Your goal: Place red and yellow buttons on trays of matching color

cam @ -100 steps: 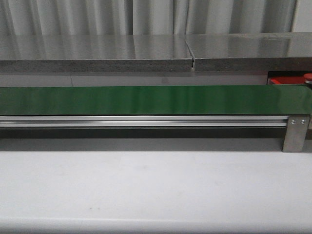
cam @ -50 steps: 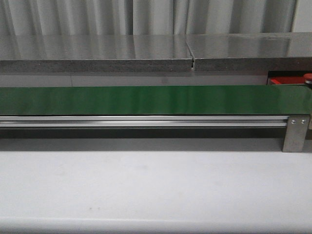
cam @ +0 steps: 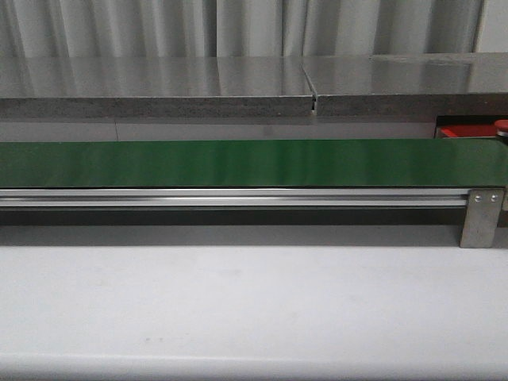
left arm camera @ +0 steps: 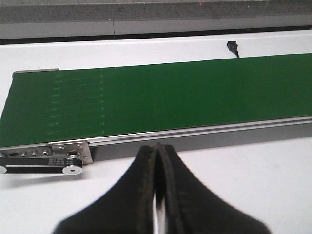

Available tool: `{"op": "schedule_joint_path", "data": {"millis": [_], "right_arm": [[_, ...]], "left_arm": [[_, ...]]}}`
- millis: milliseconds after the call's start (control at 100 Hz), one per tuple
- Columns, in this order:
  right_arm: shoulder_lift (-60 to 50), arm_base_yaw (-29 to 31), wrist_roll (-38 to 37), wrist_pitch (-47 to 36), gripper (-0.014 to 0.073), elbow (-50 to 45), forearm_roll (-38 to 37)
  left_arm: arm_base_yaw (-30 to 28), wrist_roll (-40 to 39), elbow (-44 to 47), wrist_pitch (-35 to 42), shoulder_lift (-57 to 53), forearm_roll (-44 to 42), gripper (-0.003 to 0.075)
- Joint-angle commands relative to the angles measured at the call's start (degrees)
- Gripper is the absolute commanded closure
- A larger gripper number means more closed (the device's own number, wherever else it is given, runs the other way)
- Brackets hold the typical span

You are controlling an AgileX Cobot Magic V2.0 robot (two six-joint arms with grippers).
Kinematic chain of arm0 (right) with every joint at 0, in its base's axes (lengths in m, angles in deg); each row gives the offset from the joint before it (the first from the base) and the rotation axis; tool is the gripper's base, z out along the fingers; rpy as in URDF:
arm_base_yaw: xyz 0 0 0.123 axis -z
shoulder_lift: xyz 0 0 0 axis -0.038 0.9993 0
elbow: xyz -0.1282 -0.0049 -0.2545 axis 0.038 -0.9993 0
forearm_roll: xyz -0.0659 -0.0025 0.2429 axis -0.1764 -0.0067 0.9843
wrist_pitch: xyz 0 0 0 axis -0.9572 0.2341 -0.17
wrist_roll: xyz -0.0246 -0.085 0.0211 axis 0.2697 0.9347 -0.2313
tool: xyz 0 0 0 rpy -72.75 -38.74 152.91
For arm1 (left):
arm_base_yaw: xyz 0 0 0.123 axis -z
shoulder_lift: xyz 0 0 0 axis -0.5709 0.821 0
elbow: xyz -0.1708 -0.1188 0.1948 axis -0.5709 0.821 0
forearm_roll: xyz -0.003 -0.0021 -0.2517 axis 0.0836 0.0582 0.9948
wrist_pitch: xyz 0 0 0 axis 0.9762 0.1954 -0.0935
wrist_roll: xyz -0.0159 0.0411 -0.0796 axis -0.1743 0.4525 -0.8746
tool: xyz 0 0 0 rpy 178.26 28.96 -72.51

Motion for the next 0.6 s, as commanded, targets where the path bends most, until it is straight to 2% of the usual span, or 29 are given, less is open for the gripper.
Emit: {"op": "schedule_joint_path", "data": {"millis": [0, 590], "right_arm": [[-3.1, 0.0, 0.9, -4.4, 0.0711, -0.8, -0.6], [-24.1, -1.2, 0.8, -6.5, 0.0711, -20.0, 0.9]], "left_arm": [[0.4, 0.0, -1.7, 4.0, -0.2, 0.9, 0.0741], [0.4, 0.0, -1.7, 4.0, -0.2, 0.9, 0.0741]]}}
